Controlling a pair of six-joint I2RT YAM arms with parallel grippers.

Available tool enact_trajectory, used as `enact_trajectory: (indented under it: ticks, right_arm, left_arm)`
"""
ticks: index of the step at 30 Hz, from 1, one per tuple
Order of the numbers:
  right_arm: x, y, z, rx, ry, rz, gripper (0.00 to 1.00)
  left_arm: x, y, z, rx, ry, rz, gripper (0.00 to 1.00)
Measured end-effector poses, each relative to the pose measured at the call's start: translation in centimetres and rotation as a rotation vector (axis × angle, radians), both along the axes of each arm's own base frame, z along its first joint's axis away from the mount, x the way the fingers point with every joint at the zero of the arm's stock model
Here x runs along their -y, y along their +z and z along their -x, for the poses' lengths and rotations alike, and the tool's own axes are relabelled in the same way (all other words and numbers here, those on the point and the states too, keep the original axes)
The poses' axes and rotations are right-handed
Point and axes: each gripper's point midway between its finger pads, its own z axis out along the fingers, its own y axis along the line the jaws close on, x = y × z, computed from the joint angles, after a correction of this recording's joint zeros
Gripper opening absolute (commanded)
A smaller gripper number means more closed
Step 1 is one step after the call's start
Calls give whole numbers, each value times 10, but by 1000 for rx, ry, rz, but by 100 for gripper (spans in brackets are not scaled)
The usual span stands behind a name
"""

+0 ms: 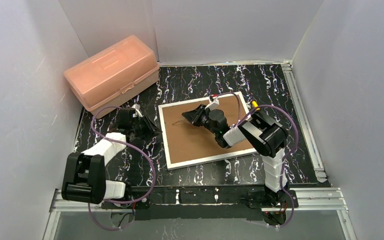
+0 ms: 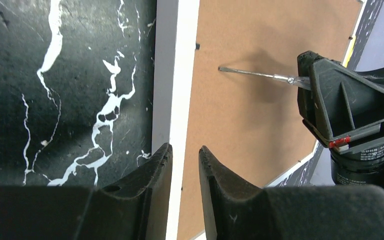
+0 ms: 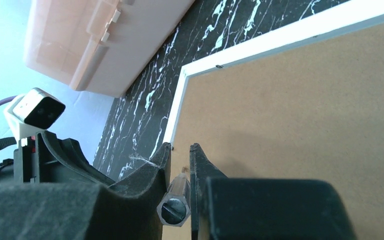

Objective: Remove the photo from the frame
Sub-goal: Release the photo frame item from the photo frame.

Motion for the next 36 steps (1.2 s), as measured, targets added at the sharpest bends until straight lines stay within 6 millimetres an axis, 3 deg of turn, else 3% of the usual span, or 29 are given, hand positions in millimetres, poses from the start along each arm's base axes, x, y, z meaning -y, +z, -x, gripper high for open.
enact_trajectory:
  ticks: [12, 18, 36]
  right_arm:
    - [-12, -3, -10, -21, -1, -45, 1]
    - [-15, -6, -11, -36, 3, -63, 1]
    - [-21, -2, -1, -27, -62, -14, 1]
  left_arm:
    - [-3, -11, -19, -11, 18, -15, 23]
    - [-3, -7, -29, 9, 12, -18, 23]
    - [-6, -7, -31, 33, 2, -51, 22]
